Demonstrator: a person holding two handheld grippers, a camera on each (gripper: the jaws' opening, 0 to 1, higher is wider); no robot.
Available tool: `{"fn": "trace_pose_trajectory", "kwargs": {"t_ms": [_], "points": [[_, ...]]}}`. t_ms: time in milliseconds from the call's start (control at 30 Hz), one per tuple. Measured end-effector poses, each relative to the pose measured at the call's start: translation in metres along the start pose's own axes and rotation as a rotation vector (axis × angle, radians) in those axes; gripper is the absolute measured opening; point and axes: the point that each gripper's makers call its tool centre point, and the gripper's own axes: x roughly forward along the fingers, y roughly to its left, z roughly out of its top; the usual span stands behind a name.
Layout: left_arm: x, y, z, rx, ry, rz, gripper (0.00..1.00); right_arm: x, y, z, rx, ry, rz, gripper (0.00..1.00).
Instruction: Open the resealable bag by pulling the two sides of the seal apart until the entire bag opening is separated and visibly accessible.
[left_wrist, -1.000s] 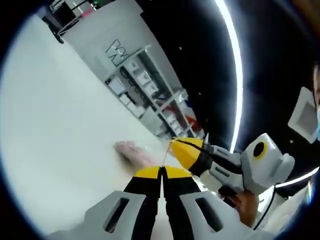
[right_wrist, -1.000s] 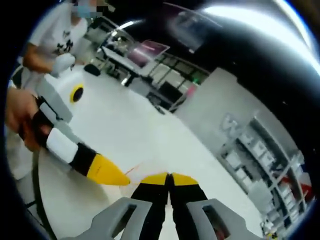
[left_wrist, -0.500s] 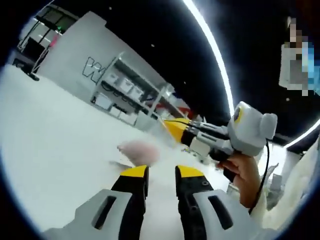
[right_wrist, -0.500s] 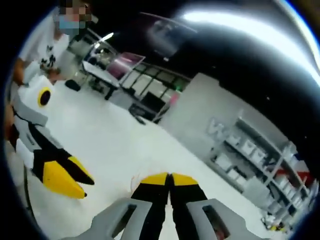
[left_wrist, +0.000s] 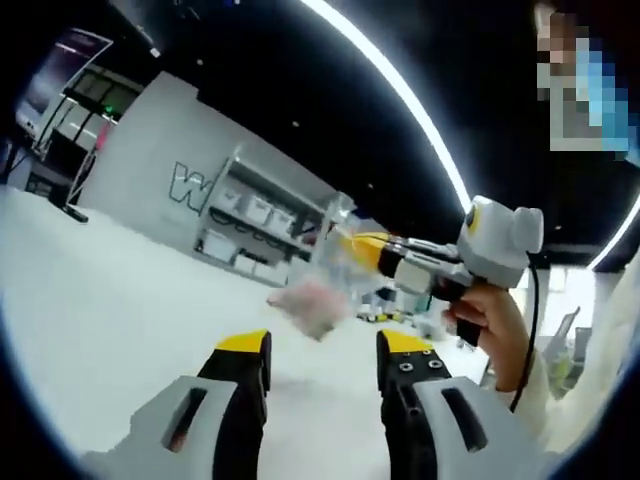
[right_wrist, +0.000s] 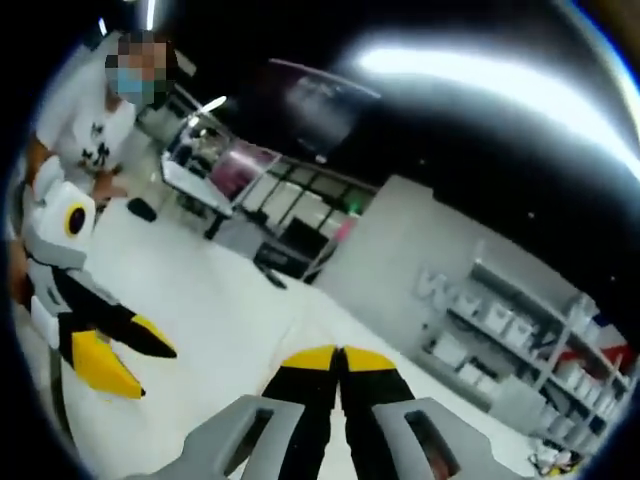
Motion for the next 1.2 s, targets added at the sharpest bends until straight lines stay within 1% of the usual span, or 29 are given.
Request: {"fn": "trace_pose_trajectory", "kwargs": {"t_ms": [33, 100, 133, 233, 333, 433, 533, 600, 700, 833, 1000, 1067, 1100, 1200], "points": [[-0.001, 0.000, 0.002, 0.016, -0.011, 0.003, 0.51, 0.001, -0.001, 0.003, 0.001, -0.010, 0.003, 0.00], [-0.003, 0.000, 0.003, 0.033, -0.012, 0.011, 0.57, 0.002, -0.002, 0.012, 0.010, -0.042, 0.012, 0.00], [-0.004, 0.000, 0.003, 0.041, -0.013, 0.014, 0.60, 0.002, -0.004, 0.014, 0.012, -0.045, 0.015, 0.00], [-0.006, 0.000, 0.003, 0.052, -0.014, 0.015, 0.64, 0.004, -0.004, 0.021, 0.011, -0.066, 0.017, 0.00], [-0.009, -0.001, 0.005, 0.060, -0.029, 0.016, 0.71, 0.005, -0.004, 0.024, 0.009, -0.073, 0.025, 0.00], [-0.011, 0.001, 0.008, 0.074, -0.041, 0.031, 0.80, 0.007, -0.006, 0.029, -0.005, -0.077, 0.024, 0.00], [-0.015, 0.003, 0.014, 0.091, -0.056, 0.049, 0.88, 0.008, -0.008, 0.034, -0.008, -0.091, 0.029, 0.00], [-0.018, 0.007, 0.019, 0.106, -0.076, 0.068, 0.95, 0.009, -0.006, 0.037, -0.011, -0.096, 0.033, 0.00], [-0.022, 0.009, 0.024, 0.117, -0.081, 0.085, 1.00, 0.010, -0.007, 0.040, -0.020, -0.100, 0.035, 0.00], [-0.024, 0.010, 0.025, 0.139, -0.072, 0.093, 1.00, 0.014, -0.004, 0.042, -0.032, -0.098, 0.043, 0.00], [-0.023, 0.010, 0.019, 0.157, -0.046, 0.090, 1.00, 0.016, -0.006, 0.048, -0.054, -0.098, 0.053, 0.00], [-0.024, 0.013, 0.016, 0.151, -0.028, 0.093, 1.00, 0.017, -0.008, 0.052, -0.042, -0.110, 0.064, 0.00], [-0.027, 0.010, 0.018, 0.149, -0.027, 0.096, 1.00, 0.018, -0.009, 0.053, -0.035, -0.112, 0.070, 0.00], [-0.031, 0.015, 0.021, 0.132, -0.036, 0.112, 1.00, 0.020, -0.015, 0.053, -0.021, -0.116, 0.077, 0.00]]}}
